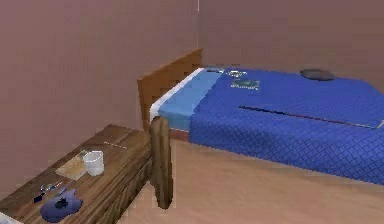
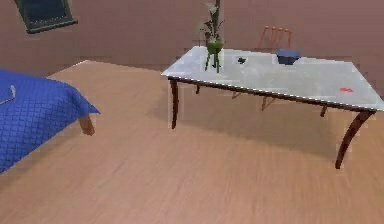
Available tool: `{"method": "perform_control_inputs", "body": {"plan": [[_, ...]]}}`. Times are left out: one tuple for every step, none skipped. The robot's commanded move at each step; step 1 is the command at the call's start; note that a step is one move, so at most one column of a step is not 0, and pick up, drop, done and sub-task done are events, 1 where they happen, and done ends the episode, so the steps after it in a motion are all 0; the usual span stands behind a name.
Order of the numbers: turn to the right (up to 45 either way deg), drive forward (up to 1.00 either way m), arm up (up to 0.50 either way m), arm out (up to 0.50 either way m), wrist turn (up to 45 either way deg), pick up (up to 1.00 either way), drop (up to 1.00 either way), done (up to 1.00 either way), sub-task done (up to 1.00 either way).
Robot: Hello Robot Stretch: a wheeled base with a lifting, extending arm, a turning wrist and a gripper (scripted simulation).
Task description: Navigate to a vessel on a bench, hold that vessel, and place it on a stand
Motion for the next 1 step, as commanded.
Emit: {"method": "perform_control_inputs", "body": {"plan": [[0.0,0.90,0.00,0.00,0.0,0.00,0.00,0.00,0.00]]}}
